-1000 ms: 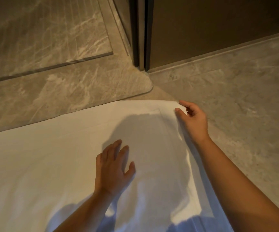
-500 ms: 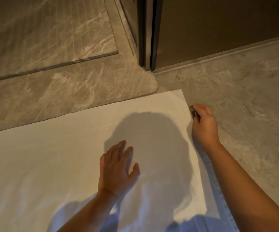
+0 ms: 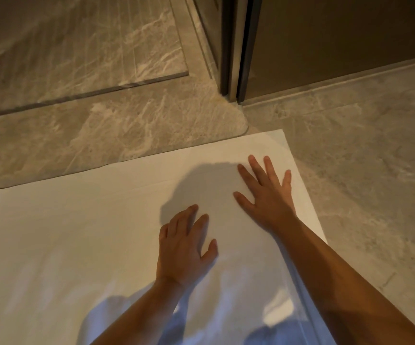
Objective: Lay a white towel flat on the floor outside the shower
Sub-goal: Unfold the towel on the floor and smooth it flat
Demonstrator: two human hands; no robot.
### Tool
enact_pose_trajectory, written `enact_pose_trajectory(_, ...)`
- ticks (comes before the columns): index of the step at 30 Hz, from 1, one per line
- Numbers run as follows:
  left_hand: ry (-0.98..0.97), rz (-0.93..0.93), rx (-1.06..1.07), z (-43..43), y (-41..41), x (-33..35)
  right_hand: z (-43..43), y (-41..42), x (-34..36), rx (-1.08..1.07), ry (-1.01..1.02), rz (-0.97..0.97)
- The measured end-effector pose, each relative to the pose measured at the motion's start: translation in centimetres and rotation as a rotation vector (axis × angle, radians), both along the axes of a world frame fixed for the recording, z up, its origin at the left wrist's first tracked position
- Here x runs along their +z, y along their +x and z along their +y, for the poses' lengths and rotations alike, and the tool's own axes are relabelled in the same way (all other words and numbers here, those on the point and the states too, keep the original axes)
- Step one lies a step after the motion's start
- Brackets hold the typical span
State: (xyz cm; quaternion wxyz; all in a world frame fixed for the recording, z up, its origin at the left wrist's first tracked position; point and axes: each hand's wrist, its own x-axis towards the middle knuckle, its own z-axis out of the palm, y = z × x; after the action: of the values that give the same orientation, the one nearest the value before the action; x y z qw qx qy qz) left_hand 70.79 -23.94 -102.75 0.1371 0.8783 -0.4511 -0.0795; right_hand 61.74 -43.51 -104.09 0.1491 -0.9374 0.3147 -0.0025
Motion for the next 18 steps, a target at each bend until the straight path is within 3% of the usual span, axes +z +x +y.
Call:
enact_pose_trajectory(7,0.021,-0.008,-0.013,-0.2,0.1,0.1,-0.5,0.2,-0.2,-0.001,-0.006,-0.005)
enact_pose_trajectory(14,0.015,-0.031,0.001,-0.2,0.1,-0.1,0.0,0.4,0.8,-0.03,0.014,0.113)
enact_pose_trajectory(18,0.04,-0.071,-0.029,-0.3,-0.1,-0.2,4.4,-2.9,1.5,-0.118,0.042,0.014)
